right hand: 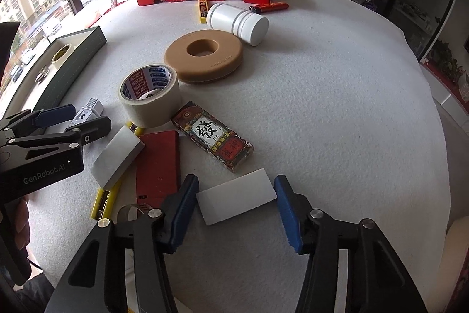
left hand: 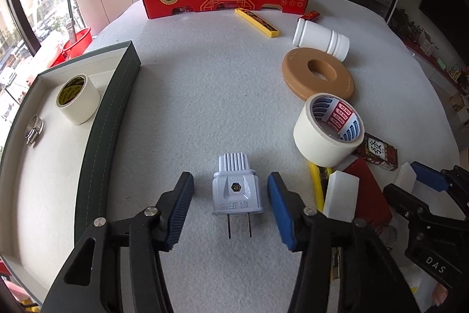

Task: Organize rigid objects
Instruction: 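Close left tool on the white plug while right tool grips the white block, then carry the plug in left tool while right tool carries the block to the tray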

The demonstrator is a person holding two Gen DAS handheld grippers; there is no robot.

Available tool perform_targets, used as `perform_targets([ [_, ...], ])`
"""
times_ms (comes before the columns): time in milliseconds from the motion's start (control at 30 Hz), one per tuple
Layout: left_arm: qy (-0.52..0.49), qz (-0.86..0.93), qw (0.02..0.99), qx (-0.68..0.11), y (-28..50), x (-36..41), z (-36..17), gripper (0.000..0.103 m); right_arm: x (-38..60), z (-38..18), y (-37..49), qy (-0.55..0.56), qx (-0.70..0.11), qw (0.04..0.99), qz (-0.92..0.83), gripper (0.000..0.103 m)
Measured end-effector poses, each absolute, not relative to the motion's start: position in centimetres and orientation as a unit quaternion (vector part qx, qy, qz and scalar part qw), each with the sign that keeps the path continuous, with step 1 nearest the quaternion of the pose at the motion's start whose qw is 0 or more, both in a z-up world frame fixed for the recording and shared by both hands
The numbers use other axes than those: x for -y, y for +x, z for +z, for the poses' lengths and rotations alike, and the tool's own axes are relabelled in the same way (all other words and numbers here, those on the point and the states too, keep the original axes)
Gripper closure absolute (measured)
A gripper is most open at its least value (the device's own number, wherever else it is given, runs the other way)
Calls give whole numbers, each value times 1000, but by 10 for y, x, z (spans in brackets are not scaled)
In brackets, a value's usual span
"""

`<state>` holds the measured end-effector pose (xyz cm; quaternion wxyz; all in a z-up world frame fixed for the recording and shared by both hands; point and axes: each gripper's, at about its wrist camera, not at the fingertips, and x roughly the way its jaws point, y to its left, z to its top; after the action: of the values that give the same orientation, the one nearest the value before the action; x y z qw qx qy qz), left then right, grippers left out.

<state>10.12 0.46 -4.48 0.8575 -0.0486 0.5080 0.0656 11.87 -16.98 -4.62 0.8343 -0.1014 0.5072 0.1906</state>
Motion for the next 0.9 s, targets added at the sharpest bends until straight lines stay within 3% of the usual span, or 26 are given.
perform_targets([
  [33,-49,60,857,-509,100,-4,-44,69,172,-46,118,-97,-509,835,185,48],
  [333,-69,19,858,-508,72,7,-30,68,201,-27,101,-23,-509,845,160,48],
  [900,-71,-40,898,-431,34,24,50,68,191,31,77,15,-478,856,195,48],
])
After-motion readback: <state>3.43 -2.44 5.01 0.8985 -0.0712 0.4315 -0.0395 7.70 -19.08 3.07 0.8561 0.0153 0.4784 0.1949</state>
